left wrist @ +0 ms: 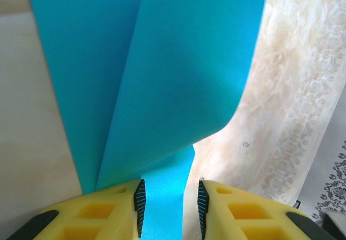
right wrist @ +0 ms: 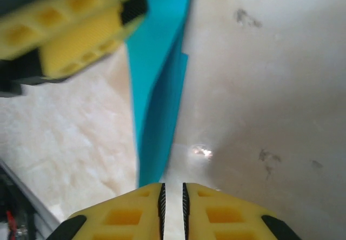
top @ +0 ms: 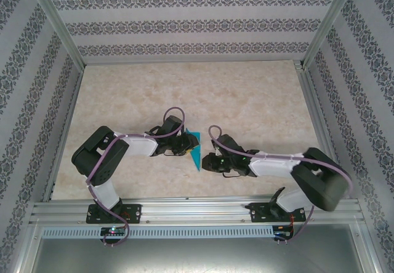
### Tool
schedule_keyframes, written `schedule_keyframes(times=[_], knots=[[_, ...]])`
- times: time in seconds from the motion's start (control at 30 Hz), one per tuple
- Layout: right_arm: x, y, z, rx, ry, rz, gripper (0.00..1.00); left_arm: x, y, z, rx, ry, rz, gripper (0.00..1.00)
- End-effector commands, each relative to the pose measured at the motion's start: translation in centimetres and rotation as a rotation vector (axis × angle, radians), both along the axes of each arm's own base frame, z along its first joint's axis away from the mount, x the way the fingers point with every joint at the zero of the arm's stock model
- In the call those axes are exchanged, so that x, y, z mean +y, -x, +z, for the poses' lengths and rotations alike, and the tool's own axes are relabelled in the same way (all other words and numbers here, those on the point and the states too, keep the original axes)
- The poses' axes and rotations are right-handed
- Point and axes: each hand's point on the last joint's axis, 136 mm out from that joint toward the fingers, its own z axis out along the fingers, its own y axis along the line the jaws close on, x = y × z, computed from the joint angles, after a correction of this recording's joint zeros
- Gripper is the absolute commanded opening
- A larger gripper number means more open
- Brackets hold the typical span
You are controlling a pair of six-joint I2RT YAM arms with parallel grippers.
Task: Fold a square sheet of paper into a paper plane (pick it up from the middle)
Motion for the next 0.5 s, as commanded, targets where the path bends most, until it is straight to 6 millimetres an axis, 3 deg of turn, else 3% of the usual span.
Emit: schedule_keyframes(times=[0.0, 0.1, 0.27, 0.47], knots=[[0.1, -1.5, 2.9, -0.098, -0.059, -0.050, 0.14, 1.5, 1.6, -2.2, 0.072, -0.099, 0.002, 0.35], [1.9, -2.4, 4.8, -0.109, -0.170, -0.041, 0.10, 1.4, 1.6, -2.2, 0.075, -0.096, -0.001, 0.36], [5.2, -3.3, 4.7, -0.043, -0.281, -0.013, 0.06, 1.3, 1.4, -2.1, 0.072, -0.095, 0.000, 0.35], [6.8, -4.1, 2.2, 0.034, -0.339, -0.028, 0.04, 1.4, 1.6, -2.1, 0.076, -0.095, -0.001, 0.35]])
